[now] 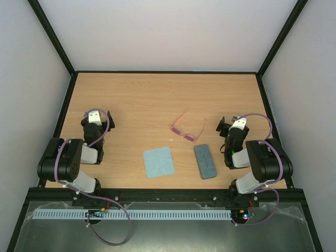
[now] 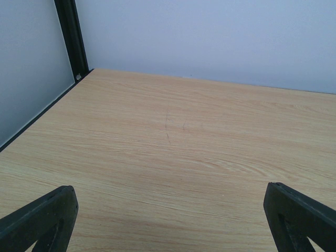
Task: Organize the sunglasses
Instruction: Pick up the sunglasses case from the center of the board.
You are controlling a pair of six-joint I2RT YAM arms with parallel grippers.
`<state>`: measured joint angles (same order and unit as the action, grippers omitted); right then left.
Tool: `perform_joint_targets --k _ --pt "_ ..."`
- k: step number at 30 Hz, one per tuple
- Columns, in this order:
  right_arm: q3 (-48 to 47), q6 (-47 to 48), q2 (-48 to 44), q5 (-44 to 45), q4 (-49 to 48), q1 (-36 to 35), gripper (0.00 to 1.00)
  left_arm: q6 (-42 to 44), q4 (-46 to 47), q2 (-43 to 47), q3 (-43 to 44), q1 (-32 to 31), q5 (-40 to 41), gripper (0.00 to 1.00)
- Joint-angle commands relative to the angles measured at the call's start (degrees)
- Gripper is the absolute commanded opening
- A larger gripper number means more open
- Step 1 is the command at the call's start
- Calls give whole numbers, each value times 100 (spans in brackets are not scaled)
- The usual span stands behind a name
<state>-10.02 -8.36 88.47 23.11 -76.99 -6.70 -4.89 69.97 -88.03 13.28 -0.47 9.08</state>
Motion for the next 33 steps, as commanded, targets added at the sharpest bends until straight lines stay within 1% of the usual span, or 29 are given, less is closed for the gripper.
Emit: perform_joint_targets --k 1,20,21,23,24,25,26,27,28,29,30,31,33 --pt "-82 -34 -25 62 -106 23 99 67 289 15 -3 -15 37 99" --pt "-48 -40 -41 70 -148 25 99 75 279 7 7 -15 41 100" --pt "34 -46 -88 274 -319 -13 98 75 279 13 7 -15 43 99" --pt "240 42 -348 293 -458 -92 99 71 275 13 8 -15 41 99" --pt "337 167 -519 620 -663 -242 99 67 272 7 15 -15 41 99" --pt "358 306 -872 1260 -477 -524 99 67 265 3 22 -7 33 99" --pt "242 353 -1400 1477 161 -717 99 67 263 16 13 -6 32 99" --pt "-27 135 -1979 1416 1127 -803 98 67 278 29 1 -10 37 100" --pt "-436 -334 -2559 1242 2542 -815 99 53 302 51 -2 -17 131 99" --pt "-889 -820 -2976 1189 3800 -823 99 -10 107 173 32 -41 331 99" --pt "-1301 -1240 -3307 1083 4823 -819 99 -46 -259 407 126 -64 507 100" --pt "-1646 -1449 -3639 880 5616 -824 98 -110 -940 710 307 -116 720 99" --pt "-1988 -1465 -4046 220 6395 -816 99 -341 -2375 1355 885 -183 958 99"
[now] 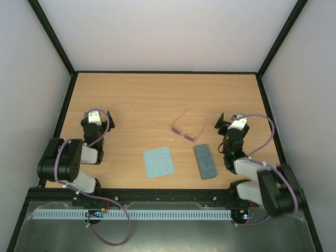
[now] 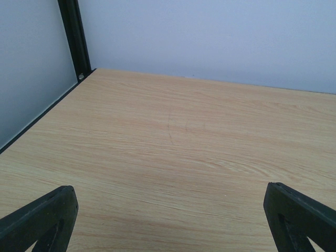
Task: Organize the sunglasses
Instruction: Pick up the sunglasses case from the center of the board.
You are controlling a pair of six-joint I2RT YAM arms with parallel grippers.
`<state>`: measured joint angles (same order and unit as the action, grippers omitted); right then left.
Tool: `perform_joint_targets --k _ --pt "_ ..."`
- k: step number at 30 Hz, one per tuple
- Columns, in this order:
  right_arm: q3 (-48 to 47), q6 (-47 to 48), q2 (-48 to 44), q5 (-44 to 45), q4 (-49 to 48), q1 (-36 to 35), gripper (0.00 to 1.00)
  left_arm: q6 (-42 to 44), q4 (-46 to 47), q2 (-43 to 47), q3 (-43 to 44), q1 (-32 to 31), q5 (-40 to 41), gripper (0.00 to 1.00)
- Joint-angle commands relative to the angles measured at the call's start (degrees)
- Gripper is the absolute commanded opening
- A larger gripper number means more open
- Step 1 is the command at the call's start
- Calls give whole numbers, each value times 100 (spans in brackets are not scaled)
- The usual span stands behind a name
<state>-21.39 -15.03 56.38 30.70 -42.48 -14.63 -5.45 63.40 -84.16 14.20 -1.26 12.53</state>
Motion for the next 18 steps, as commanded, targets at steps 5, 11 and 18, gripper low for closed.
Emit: perform_joint_targets --k 5,11,18 --pt "-1570 -1295 -1704 -1162 4698 -28 99 -1154 -4257 2068 2157 -181 166 99" --pt "-2318 -1705 -1951 -2131 5758 -25 99 -2703 -6318 2727 3757 -269 -1429 100" --pt "-3641 -1530 -375 -3070 6444 -28 99 -3161 -7877 2433 4774 -17 -3272 99"
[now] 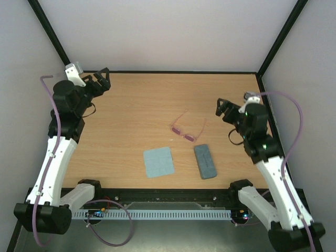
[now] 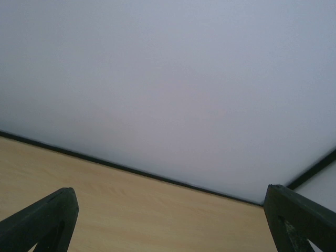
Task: Organize the sunglasses
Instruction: Pick up the sunglasses case from the center of the board.
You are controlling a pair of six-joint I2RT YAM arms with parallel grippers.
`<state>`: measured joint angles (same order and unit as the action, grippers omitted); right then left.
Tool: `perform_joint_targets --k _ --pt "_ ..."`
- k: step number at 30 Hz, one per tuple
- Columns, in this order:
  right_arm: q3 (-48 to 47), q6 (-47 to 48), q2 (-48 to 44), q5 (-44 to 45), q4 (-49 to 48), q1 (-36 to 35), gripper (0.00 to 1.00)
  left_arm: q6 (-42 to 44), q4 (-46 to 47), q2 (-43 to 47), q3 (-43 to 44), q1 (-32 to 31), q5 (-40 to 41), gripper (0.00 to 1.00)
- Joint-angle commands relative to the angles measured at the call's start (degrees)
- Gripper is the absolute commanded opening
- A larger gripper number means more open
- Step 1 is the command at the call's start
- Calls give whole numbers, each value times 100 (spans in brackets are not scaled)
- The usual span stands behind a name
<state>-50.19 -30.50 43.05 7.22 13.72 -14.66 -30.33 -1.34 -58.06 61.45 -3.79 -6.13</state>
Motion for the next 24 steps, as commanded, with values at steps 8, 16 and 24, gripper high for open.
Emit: perform_joint_targets --k 8,16,24 --pt "-112 -555 1951 -1632 1217 -31 99 -1004 -1023 -172 -1103 288 -3245 100" --pt "1186 -1331 986 -935 1454 -390 99 -1213 -1290 1028 -2196 -652 -2581 99" --pt "2024 -1975 158 -543 1593 -650 99 -1604 -837 1621 -2967 -1591 -2361 100"
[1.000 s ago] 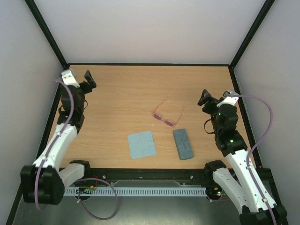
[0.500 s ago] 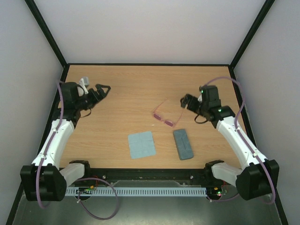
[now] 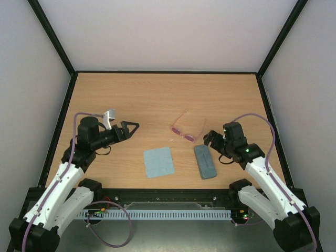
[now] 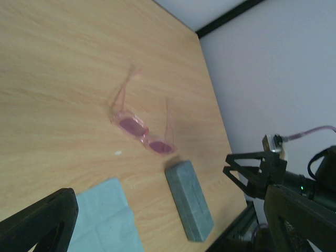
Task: Organize the sunglasses
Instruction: Pick up the sunglasses case from the center of the board.
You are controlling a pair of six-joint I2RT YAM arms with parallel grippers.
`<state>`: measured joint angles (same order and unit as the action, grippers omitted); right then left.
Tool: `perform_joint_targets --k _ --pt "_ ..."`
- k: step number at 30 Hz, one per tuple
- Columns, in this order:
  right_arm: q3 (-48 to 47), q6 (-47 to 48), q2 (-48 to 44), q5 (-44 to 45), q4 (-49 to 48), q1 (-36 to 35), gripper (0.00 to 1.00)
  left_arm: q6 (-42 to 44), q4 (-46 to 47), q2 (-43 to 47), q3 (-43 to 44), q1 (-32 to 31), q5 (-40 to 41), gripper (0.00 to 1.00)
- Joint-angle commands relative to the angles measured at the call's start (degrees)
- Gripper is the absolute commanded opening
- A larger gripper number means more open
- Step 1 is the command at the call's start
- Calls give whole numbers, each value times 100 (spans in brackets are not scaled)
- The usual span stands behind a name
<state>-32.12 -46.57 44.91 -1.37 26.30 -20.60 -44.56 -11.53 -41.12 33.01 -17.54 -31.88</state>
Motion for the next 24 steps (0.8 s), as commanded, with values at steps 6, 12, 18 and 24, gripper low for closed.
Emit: perform_joint_targets --k 6,12,18,24 --pt "-156 -44 781 731 226 -178 99 -110 353 -459 -124 -565 811 100" --pt "-531 29 1552 1220 217 -762 97 -57 366 -1037 52 -582 779 99" --pt "-1024 58 2375 1841 457 -1736 95 -22 482 -1257 36 -809 726 100" --pt "-872 -379 2742 2235 676 -2546 99 -22 572 -1378 -45 -980 765 99"
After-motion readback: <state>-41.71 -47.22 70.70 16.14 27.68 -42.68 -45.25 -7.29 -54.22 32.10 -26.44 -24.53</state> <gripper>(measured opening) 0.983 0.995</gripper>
